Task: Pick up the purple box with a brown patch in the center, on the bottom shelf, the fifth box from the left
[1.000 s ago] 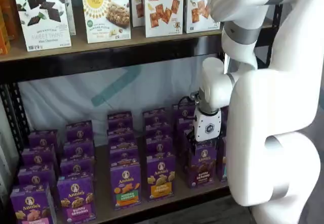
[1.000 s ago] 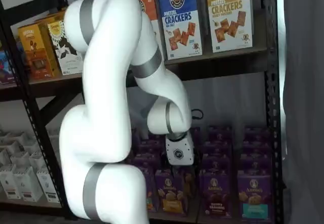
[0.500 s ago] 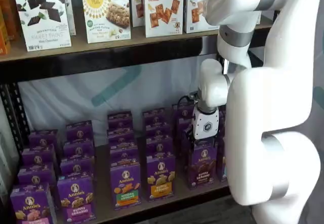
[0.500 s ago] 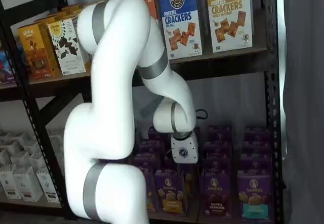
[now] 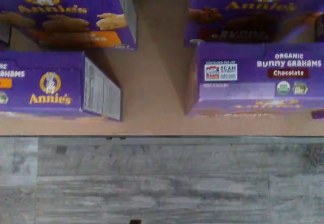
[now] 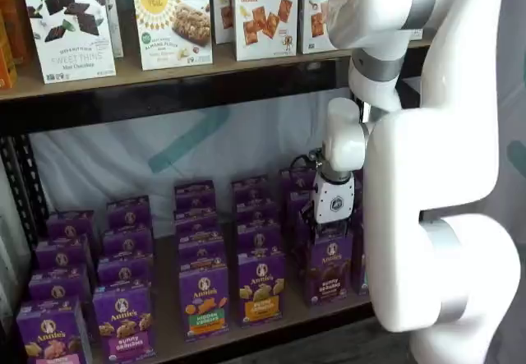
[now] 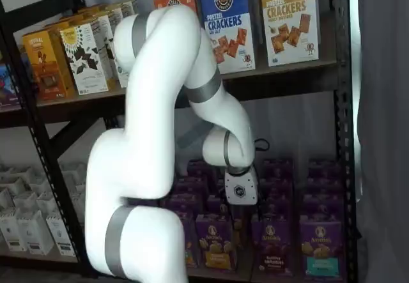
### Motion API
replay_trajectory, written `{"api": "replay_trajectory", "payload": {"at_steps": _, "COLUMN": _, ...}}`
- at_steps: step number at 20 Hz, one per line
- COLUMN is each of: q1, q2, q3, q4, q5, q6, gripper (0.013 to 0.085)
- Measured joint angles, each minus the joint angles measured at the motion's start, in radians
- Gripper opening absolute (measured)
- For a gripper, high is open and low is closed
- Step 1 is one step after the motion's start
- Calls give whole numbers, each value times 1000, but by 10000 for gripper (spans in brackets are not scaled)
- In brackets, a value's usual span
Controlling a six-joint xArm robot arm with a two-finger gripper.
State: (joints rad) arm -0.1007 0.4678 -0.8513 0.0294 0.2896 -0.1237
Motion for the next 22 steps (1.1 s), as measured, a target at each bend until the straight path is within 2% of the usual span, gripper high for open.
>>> {"api": "replay_trajectory", "payload": {"at_steps": 8, "q1": -18, "q2": 98, "q3": -121, "q4": 63, "q5": 20, "q6": -77, "gripper": 850}}
{"api": "replay_trajectory", "payload": {"at_steps": 14, "q1": -32, "q2": 162, "q3": -210, "q4": 78, "q5": 65, "q6": -104, "gripper": 850}}
{"api": "replay_trajectory", "payload": {"at_steps": 18, "q1": -41, "q2": 196, "q3": -276, "q4": 99, "q5": 146, "q6": -128, "gripper": 850}}
{"api": "replay_trajectory", "payload": {"at_steps": 22, "q1": -51, "q2": 220, "q3": -324, "q4": 96, "q5": 192, "q6": -133, "gripper": 850}}
